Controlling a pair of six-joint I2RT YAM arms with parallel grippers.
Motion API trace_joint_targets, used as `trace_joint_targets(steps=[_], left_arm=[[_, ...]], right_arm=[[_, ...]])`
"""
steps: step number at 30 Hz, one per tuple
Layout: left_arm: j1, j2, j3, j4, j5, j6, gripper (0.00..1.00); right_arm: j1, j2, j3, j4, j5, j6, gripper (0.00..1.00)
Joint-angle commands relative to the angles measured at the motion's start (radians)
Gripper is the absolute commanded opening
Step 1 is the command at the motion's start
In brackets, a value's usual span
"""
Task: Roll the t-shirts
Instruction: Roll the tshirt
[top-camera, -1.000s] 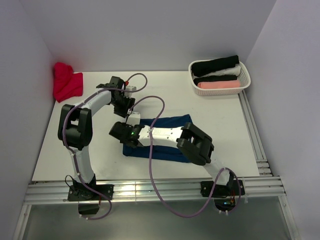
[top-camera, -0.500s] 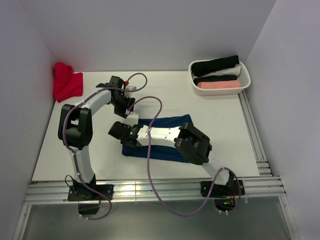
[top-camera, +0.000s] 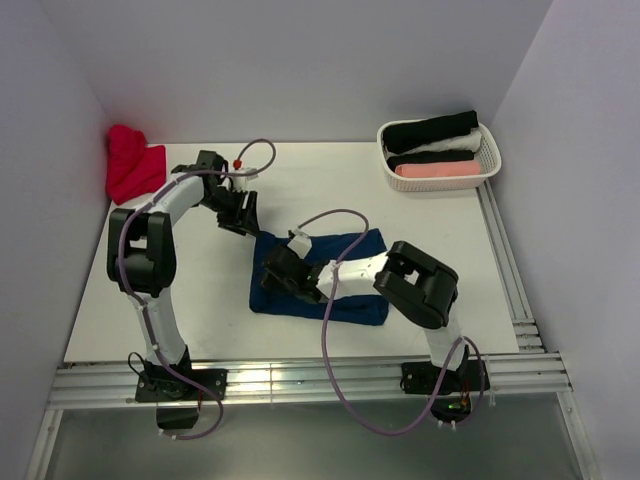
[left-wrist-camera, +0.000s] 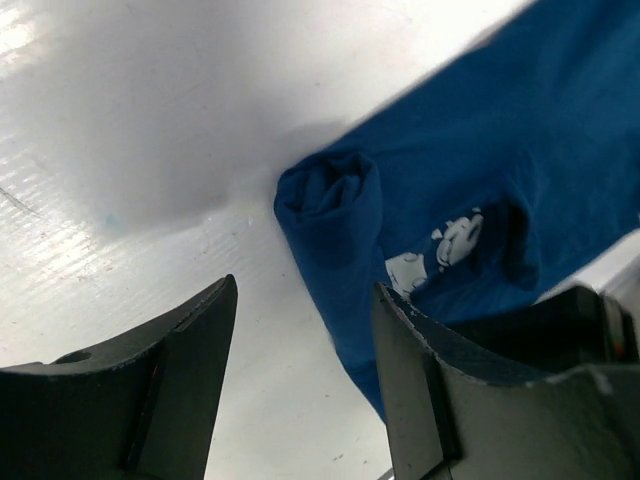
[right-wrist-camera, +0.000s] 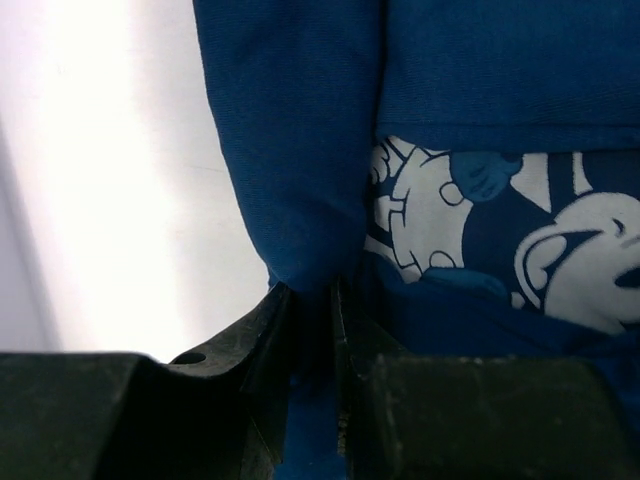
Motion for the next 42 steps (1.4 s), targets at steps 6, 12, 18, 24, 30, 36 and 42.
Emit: trace_joint_targets(steps=[6, 12, 18, 24, 30, 36, 42], left_arm=[[0.037, 0.053, -0.065, -0.004, 0.241, 0.072, 0.62], [0.035, 0.108, -0.115, 0.079, 0.318, 0.023, 0.59], [0.015, 0.113, -0.128, 0.147, 0.294, -0.06, 0.42], [-0.042, 0.069, -0.121, 0.13, 0.073, -0.111, 0.09], [-0.071, 0.02, -0.121, 0.108, -0.105, -0.109, 0.0], [-0.103, 0.003, -0.117, 0.085, -0.188, -0.101, 0.0], [-0.123, 0.004, -0.097, 0.064, -0.214, -0.107, 0.0]], right_arm=[[-0.06, 0.021, -0.23, 0.395, -0.195, 0.146, 0.23], [-0.077, 0.062, -0.341, 0.644, -0.249, 0.238, 0.23], [-0.08, 0.064, -0.322, 0.566, -0.232, 0.216, 0.28], [-0.051, -0.024, -0.185, 0.219, -0.075, 0.103, 0.5], [-0.002, -0.071, 0.022, -0.231, 0.125, 0.025, 0.63], [0.056, -0.016, 0.285, -0.554, 0.255, -0.023, 0.64], [0.092, 0.091, 0.524, -0.721, 0.325, -0.074, 0.62]])
